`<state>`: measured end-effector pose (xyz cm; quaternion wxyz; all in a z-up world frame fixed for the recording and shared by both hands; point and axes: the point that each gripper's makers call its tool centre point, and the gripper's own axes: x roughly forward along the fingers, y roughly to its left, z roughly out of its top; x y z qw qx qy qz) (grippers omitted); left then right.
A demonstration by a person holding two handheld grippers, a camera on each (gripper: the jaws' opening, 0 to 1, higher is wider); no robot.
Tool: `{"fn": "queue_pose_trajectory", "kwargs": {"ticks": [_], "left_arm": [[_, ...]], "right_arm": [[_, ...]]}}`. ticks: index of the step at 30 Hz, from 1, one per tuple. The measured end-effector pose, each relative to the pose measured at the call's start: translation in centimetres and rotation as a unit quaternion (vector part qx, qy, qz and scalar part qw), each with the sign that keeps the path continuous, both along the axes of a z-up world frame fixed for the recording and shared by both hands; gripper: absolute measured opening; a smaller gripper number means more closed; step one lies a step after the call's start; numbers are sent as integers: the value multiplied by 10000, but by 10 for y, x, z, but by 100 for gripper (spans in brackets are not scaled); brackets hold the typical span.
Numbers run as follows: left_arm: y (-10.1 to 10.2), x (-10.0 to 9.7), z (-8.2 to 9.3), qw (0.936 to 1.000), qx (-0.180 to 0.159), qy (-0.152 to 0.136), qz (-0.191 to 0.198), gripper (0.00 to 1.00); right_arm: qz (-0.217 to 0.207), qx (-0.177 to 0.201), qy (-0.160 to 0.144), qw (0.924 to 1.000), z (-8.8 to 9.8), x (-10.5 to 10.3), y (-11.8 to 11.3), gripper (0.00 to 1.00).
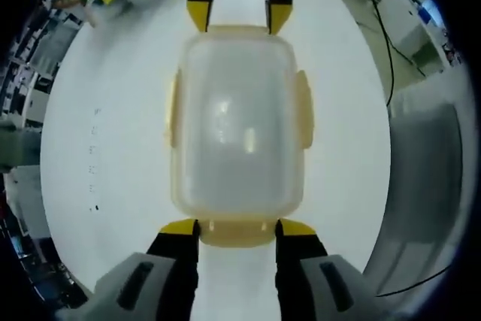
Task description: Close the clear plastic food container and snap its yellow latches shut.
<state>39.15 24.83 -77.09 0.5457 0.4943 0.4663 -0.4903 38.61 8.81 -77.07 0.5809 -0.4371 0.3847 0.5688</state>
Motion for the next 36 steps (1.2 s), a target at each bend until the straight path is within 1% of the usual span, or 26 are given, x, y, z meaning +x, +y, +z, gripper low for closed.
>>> {"fn": "queue_pose_trajectory", "kwargs": {"ticks": [4, 7, 10, 13, 14, 16, 19, 26, 30, 32, 33, 34, 36], "left_arm": [[3, 0, -1, 9999, -12, 57, 84, 35], [2, 0, -2, 9999, -31, 85, 119, 35], [0, -5, -7, 9995, -56, 227, 198, 34], [1, -5, -12, 9997, -3, 205, 139, 34], [0, -5, -11, 9998, -10, 204, 42, 34], [0, -6, -10, 9998, -1, 217, 39, 34], [-1, -4, -10, 9998, -16, 218, -4, 34], [-2, -3, -10, 9998, -9, 155, -118, 34], [-1, -3, -11, 9997, 34, 66, -223, 35], [9, -5, -17, 9993, 268, 88, -235, 35], [18, -13, -23, 9983, 446, 250, -265, 34], [21, -16, -28, 9981, 476, 300, -266, 34], [33, -22, -38, 9978, 516, 396, -105, 35]], "right_arm": [[48, -34, -10, 10000, -2, 1, 2, 38], [47, -52, 47, 10000, -3, 3, 2, 38], [108, -139, 98, 9998, -8, 1, 0, 38], [76, -111, 150, 9998, -10, 0, 1, 38], [64, -105, 147, 9998, -12, 1, 2, 38], [15, -129, 189, 9997, -15, 0, 0, 38], [-4, -145, 173, 9997, -16, 0, -2, 38], [-98, -131, 182, 9997, -21, 0, -4, 38], [-207, -120, 227, 9995, -25, 0, -6, 38], [-288, -167, 261, 9991, -30, -2, -8, 37], [-305, -230, 287, 9989, -33, -4, -12, 37], [-357, -273, 315, 9985, -36, -5, -15, 37], [-475, -414, 353, 9974, -46, -9, -25, 38]]}}
